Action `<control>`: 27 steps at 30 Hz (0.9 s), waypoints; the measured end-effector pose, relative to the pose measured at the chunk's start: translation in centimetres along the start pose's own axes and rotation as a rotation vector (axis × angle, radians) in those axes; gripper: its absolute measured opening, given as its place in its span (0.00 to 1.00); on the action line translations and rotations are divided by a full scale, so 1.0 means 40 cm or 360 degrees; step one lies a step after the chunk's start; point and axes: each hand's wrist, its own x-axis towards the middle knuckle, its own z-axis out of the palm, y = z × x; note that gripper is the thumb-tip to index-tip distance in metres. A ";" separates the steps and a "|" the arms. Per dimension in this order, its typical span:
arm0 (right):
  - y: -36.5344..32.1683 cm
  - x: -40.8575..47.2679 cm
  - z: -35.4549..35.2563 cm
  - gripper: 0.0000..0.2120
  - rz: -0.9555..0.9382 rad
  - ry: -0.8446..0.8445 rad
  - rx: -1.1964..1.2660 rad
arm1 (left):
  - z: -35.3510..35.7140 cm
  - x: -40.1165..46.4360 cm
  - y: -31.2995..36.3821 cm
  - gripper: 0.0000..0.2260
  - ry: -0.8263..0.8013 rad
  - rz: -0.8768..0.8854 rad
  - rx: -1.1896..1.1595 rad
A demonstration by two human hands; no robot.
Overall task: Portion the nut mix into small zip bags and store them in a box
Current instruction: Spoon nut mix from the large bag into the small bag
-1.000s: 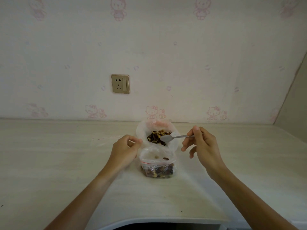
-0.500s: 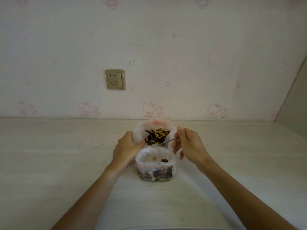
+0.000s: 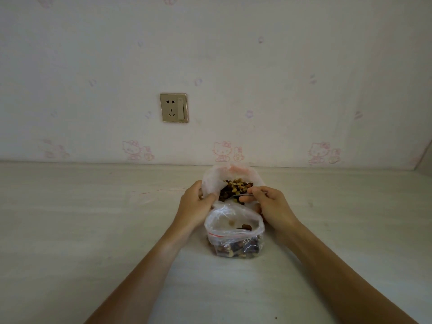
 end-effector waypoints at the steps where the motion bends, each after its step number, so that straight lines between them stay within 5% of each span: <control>1: 0.002 -0.002 0.001 0.12 0.0026 0.0016 0.0068 | 0.001 0.001 -0.001 0.05 -0.0009 -0.0011 -0.0064; 13: -0.002 -0.015 -0.027 0.13 0.0116 0.0130 0.0264 | -0.001 -0.001 -0.012 0.10 -0.0098 -0.0029 -0.0446; 27: -0.054 -0.061 -0.074 0.15 0.0000 0.0208 0.0197 | -0.027 -0.018 -0.003 0.15 0.0426 0.0114 0.0201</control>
